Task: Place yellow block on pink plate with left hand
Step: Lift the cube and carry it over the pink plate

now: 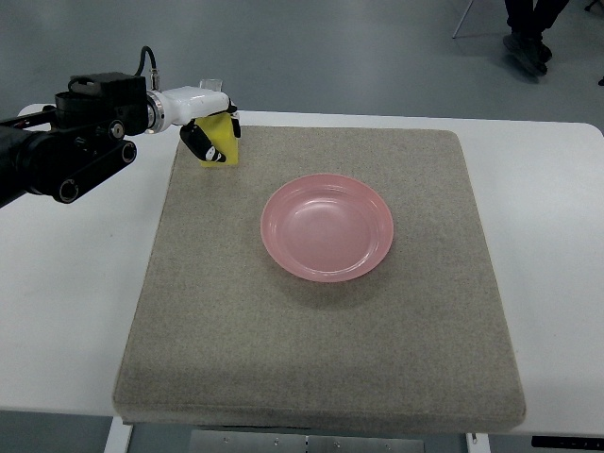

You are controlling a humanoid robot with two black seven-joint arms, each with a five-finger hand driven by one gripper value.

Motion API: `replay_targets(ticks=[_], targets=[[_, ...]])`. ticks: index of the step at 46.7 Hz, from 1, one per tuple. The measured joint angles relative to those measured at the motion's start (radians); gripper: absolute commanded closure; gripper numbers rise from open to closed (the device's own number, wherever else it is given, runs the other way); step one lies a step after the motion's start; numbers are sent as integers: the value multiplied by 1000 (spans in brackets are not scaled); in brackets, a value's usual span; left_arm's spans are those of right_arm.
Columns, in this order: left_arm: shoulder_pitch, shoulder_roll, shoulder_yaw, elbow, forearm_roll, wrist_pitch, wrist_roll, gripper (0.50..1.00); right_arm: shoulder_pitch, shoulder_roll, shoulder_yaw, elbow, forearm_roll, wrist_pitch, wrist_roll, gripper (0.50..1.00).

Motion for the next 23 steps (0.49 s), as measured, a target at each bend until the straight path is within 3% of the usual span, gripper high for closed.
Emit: replay_targets(ticks=[4,16,23], targets=[[-21,36,-4,-56,-7,-1,-10,949,0,0,0,0,0,0,0,576],[-9,153,-9,-412,-17,-13,-65,937,0,0,0,0,0,0,0,576],[8,145,-5,-488,-17,-15,-68,928,0,0,0,0,0,0,0,576]])
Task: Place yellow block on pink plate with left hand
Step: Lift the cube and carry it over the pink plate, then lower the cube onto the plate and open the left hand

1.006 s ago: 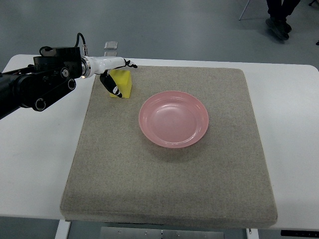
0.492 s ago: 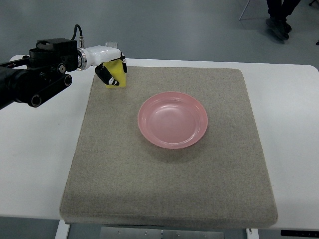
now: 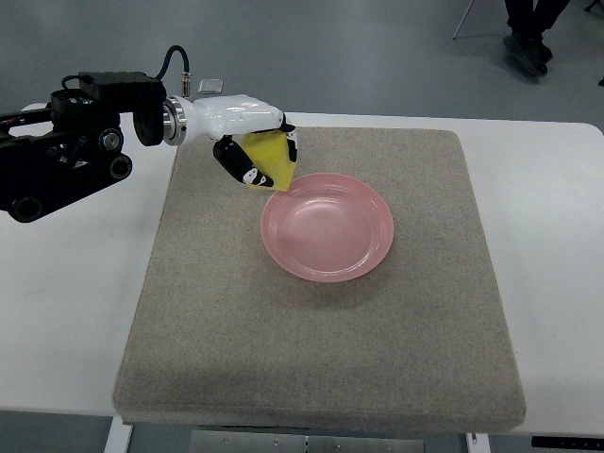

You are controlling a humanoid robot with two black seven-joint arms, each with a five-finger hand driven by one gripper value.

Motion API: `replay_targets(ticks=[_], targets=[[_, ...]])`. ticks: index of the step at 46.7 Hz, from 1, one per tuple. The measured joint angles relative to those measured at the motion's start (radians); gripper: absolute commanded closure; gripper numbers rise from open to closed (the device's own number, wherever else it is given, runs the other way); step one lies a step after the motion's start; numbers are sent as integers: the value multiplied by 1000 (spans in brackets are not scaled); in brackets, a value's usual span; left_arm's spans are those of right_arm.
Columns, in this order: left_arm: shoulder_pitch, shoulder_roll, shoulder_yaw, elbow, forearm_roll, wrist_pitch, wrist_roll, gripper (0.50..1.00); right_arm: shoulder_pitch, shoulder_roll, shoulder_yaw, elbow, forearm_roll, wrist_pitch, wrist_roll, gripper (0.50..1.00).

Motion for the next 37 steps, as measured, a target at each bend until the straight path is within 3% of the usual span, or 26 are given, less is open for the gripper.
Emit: replay_targets(ticks=[15,25,29,31,37], targets=[[39,-133,7,29,23,10,3,907,0,0,0,0,0,0,0,576],[45,-186,11,86,26,12,3,742,0,0,0,0,0,0,0,576],[46,-198,13,96,26,12,3,718,0,0,0,0,0,0,0,576],[46,-201,13,97,26,12,3,665,0,0,0,0,0,0,0,576],[57,-209,14,97,27,11,3,624,0,0,0,0,0,0,0,576]])
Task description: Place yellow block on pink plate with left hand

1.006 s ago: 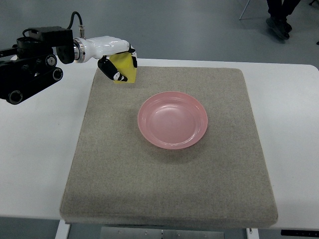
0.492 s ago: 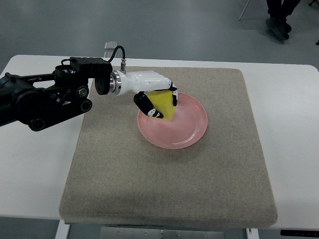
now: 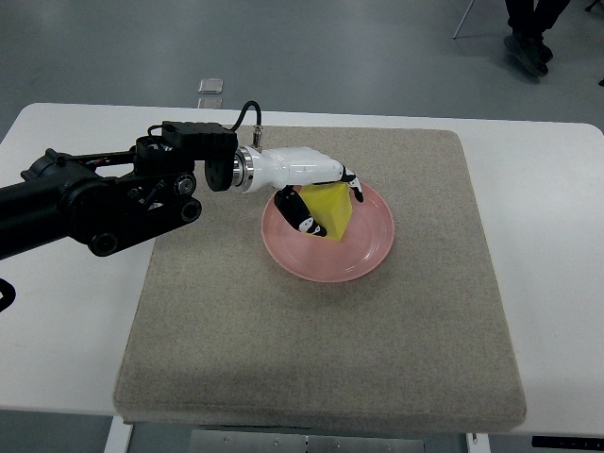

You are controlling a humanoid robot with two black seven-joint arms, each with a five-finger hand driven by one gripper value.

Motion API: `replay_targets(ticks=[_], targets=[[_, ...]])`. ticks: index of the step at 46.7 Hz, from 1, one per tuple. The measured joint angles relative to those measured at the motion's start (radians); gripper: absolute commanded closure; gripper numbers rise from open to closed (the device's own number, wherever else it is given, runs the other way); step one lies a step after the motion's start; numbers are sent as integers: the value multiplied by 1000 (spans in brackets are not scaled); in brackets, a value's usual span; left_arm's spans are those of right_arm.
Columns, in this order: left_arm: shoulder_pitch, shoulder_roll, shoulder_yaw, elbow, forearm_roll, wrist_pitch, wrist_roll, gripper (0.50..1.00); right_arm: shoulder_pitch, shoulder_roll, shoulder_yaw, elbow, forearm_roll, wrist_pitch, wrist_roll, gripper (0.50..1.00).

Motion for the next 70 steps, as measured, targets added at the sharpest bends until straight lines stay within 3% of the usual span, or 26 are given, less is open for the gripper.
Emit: replay_targets(ticks=[3,6,9,20,41,47,52,60,70], targets=[[1,-1,16,0,0,0,0,604,0,0,0,0,0,0,0,576],[1,-1,37,1,0,0,0,536,0,0,0,0,0,0,0,576],[1,0,42,1,-4,0,1,508,0,0,0,0,0,0,0,576],[9,8,-14,1,-86,22,1,508,0,0,0,0,0,0,0,576],[17,88,-206,38,-583,-5,8,508,0,0,0,0,0,0,0,576],[8,139,-210,95,-789,-45,11,506,0,0,0,0,0,0,0,576],[2,169,-235,182,-1000,-124,17,506,0,0,0,0,0,0,0,576],[5,208,-291,296,-1295,-272,96,506,0,0,0,0,0,0,0,576],[27,236,-325,366,-1572,-318,291,506,0,0,0,0,0,0,0,576]])
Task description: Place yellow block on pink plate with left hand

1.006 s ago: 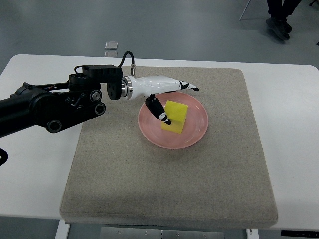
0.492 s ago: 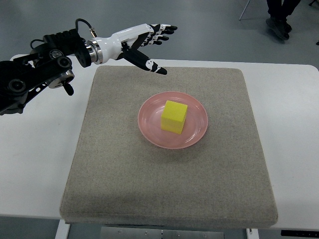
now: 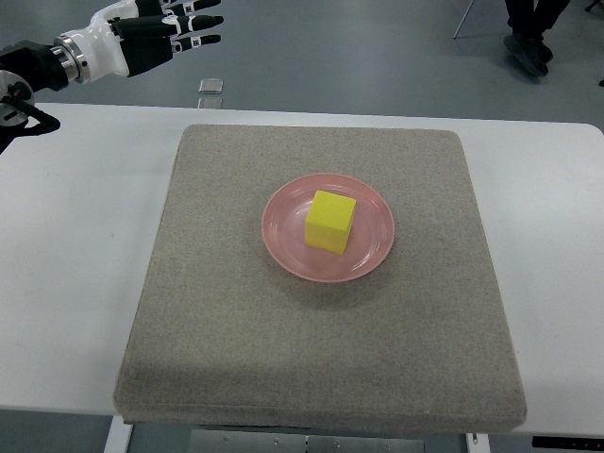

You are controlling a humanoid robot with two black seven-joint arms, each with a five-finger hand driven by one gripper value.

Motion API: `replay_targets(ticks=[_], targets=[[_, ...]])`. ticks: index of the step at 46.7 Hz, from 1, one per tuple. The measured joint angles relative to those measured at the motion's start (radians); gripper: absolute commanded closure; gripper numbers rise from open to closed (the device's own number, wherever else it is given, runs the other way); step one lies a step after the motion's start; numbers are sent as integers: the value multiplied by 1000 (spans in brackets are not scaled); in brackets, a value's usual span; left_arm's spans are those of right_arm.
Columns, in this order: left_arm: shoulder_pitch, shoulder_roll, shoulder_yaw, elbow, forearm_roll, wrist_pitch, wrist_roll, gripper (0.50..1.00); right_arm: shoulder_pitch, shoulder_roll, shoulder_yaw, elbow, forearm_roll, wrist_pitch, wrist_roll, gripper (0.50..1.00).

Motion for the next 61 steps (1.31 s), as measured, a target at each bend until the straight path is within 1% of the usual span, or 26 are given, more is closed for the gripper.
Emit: replay_targets(ticks=[9,14,31,61], targets=[[28,2,-3,1,-130,-8,65,506,0,0,0,0,0,1,0,576],[51,3,-2,3,-180,-5,82,506,0,0,0,0,0,2,0,576],[145,0,-3,1,-303,-6,83,506,-1,0,-5,2,0,1,0,576],[156,22,-3,-1,-303,-22,85,506,-23,0,-5,2,-1,-8,-1,576]])
